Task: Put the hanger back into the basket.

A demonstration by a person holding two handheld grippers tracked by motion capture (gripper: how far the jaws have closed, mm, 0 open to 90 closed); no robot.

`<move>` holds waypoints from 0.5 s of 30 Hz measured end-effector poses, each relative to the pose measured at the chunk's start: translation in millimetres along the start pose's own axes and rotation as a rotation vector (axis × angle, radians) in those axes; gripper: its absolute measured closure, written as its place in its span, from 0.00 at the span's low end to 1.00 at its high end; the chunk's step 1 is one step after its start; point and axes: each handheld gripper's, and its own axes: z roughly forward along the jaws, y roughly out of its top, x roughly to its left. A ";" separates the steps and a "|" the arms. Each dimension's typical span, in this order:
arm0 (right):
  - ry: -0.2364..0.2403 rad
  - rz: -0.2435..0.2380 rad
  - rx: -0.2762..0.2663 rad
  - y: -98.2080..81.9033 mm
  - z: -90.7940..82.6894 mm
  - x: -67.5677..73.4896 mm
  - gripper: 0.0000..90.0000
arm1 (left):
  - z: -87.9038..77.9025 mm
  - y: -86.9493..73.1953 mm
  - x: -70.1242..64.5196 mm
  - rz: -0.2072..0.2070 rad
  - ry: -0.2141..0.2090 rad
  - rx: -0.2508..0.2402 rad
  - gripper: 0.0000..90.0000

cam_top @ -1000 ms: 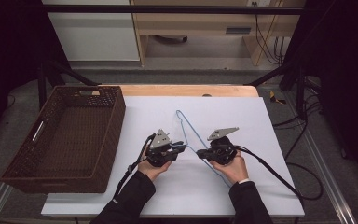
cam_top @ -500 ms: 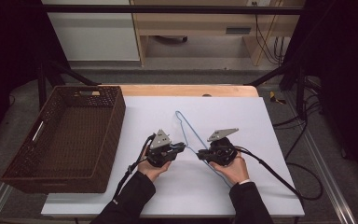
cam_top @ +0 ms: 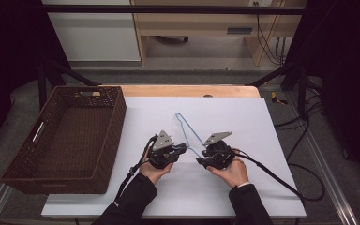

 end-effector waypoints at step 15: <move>0.004 0.032 0.026 0.6 3.2 2.2 0.97 | -0.7 0.4 -1.3 0.011 -0.004 -0.002 0.93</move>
